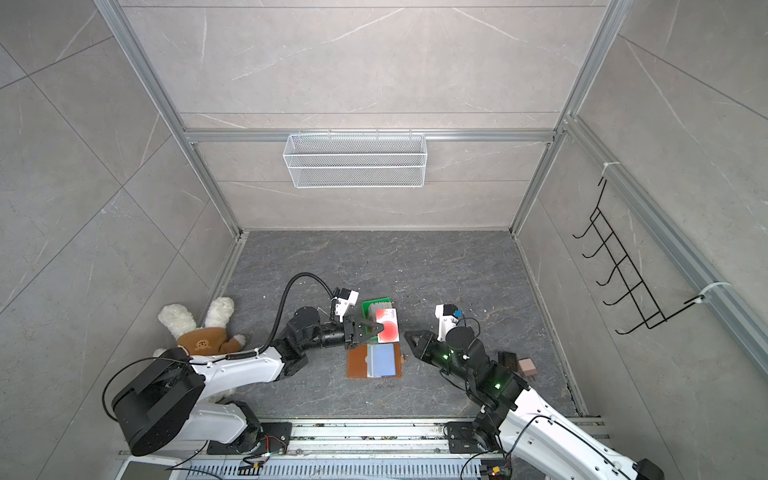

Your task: Put the credit cards into the card holder

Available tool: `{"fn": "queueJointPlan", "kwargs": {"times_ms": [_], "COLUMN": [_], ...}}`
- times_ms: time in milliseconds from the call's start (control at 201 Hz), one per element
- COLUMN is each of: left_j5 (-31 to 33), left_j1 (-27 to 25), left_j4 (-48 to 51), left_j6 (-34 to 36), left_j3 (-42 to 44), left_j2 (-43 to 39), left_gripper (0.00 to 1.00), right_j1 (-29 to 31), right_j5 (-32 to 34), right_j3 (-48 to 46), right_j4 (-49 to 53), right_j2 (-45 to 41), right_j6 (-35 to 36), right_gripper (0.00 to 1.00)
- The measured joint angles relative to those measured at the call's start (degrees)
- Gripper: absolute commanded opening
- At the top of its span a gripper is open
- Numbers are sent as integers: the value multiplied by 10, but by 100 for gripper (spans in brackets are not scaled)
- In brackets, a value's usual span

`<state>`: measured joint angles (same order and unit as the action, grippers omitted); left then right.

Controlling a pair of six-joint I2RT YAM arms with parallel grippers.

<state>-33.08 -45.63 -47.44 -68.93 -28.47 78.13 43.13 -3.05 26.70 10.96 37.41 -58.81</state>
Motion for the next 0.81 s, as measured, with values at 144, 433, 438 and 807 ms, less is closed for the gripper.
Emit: {"fn": "queueJointPlan", "kwargs": {"times_ms": [144,433,438,807], "left_j5": [4,37,37,90], "left_j1": [0,0,0,0], "left_j4": [75,190,191,276], "left_j6": [27,61,61,96], "left_j3": [21,56,56,57], "left_j2": [-36,-67,-67,-69], "left_gripper": [1,0,0,0], "right_j1": [3,30,30,56], "right_j5": [0,-24,-24,-25], "right_j3": [10,45,45,55], "right_j4": [31,73,73,90], "right_j2": [57,181,181,264], "right_j6": [29,79,79,82], "right_gripper": [23,22,22,22]}}
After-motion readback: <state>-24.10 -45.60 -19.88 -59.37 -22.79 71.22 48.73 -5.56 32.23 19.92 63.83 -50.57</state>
